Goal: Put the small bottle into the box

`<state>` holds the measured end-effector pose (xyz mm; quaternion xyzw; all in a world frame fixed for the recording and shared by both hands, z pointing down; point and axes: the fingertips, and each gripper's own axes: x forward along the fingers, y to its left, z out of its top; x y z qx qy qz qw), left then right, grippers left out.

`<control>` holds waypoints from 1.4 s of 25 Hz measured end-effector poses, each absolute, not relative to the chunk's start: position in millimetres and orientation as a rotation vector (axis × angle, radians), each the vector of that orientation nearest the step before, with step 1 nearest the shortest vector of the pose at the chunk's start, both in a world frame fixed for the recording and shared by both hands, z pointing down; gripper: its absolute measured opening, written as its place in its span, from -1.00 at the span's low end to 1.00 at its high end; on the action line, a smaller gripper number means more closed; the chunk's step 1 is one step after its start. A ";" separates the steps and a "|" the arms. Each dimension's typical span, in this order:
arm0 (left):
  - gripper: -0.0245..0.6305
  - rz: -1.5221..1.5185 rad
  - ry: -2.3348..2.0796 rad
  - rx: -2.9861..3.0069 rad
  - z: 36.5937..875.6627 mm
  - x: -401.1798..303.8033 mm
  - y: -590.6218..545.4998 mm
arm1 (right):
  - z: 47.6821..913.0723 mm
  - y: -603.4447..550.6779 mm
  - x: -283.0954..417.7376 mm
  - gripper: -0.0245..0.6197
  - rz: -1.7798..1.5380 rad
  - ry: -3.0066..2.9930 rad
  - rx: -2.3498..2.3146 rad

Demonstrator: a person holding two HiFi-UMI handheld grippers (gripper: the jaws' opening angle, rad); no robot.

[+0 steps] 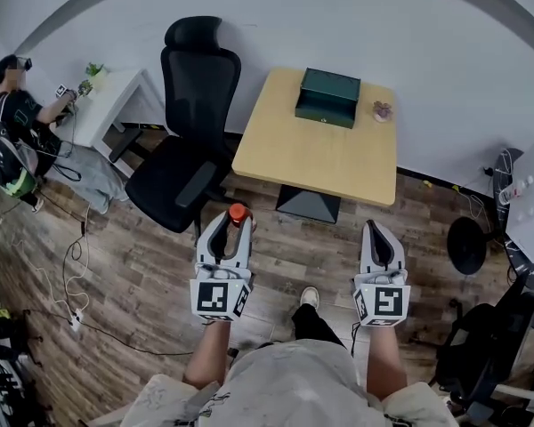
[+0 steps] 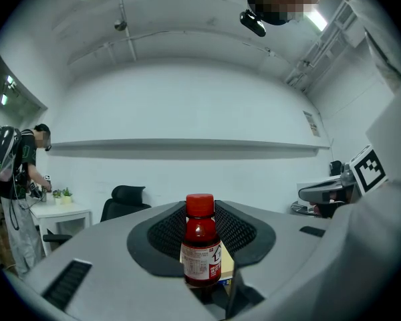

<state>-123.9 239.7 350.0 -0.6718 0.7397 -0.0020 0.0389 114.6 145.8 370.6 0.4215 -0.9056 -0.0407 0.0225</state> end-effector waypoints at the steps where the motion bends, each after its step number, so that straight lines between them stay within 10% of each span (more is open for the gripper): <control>1: -0.51 -0.003 2.267 -2.066 350.0 -123.0 230.9 | 370.9 137.6 115.8 -0.87 -0.124 -2.800 1.309; 35: -0.51 -0.012 2.195 -2.161 346.8 -96.6 14.6 | 384.3 -60.0 148.3 -0.88 -0.041 -2.742 1.412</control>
